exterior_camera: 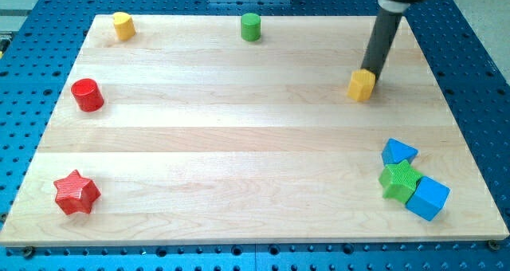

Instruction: Move the hexagon diagonally top left to the triangle

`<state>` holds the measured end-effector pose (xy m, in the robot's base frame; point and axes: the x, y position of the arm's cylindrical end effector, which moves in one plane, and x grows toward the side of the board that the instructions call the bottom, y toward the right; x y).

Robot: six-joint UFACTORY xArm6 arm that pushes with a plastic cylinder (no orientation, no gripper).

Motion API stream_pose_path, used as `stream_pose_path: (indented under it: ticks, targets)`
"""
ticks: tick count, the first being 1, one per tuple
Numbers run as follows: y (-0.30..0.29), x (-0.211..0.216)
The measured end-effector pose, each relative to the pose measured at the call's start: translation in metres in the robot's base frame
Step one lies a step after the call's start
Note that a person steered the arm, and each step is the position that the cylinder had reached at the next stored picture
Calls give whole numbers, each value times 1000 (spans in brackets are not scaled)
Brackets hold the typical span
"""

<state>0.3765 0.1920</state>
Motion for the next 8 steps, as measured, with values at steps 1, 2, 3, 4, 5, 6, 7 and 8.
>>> stream_pose_path:
  ticks: [1,2,3,4,5,6,7,8]
  targets:
    - [-1,38]
    - [-4,3]
    - [-30,-11]
    - [-46,25]
    - [-50,71]
    - [-51,89]
    - [-49,-4]
    - [-57,-123]
